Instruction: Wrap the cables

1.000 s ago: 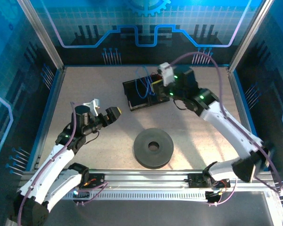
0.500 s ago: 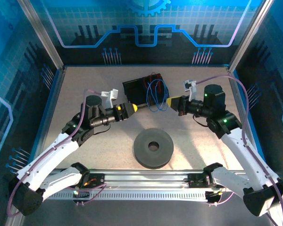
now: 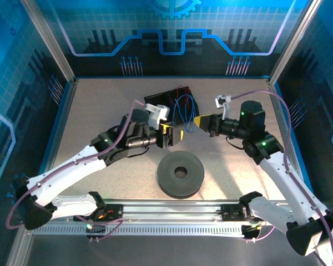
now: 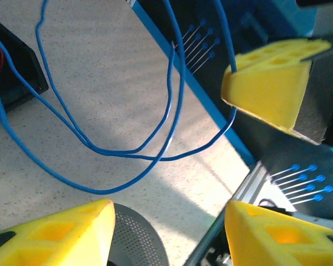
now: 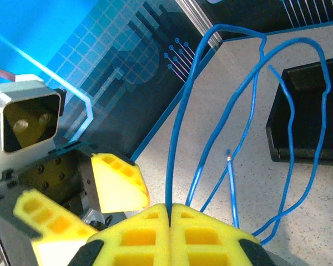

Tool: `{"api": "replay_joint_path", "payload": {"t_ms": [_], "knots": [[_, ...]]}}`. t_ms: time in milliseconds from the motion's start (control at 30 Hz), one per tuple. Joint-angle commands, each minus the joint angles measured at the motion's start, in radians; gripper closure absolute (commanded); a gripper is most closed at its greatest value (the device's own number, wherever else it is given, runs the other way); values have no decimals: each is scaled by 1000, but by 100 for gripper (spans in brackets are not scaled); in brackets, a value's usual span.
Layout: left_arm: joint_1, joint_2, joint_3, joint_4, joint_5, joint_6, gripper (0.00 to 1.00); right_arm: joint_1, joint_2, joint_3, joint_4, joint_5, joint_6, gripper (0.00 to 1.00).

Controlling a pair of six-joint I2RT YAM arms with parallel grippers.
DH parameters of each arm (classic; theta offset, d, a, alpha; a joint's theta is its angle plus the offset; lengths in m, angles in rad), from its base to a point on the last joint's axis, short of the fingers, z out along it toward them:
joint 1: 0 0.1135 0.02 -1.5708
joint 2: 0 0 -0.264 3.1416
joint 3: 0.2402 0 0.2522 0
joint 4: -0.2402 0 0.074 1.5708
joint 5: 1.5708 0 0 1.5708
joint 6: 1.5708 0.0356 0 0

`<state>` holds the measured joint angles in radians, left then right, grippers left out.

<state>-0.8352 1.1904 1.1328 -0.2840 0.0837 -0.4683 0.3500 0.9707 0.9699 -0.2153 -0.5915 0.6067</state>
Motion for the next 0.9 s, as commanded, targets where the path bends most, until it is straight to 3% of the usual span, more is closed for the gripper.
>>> {"api": "replay_joint_path", "payload": {"t_ms": [0,200,267,400,467,533,700,867], "knots": [[-49,60,72,-65,-105,165,44,-8,-3,-5,26,-38,44,100],[-101,171,144,-85,-195,288,49,-6,6,-2,18,-63,69,100],[-105,202,161,-85,-212,302,59,-6,6,-3,10,-65,68,100],[-105,186,158,-84,-277,294,94,-19,-1,31,-135,27,6,100],[-104,133,115,-63,-352,278,100,-40,-11,50,-224,98,-28,100],[-82,51,53,-36,-396,247,100,-85,-34,52,-291,147,-47,100],[68,-148,-94,32,-188,119,100,-210,-95,4,-325,157,-42,100],[163,-242,-152,57,-26,67,100,-258,-88,-47,-259,93,-2,100]]}}
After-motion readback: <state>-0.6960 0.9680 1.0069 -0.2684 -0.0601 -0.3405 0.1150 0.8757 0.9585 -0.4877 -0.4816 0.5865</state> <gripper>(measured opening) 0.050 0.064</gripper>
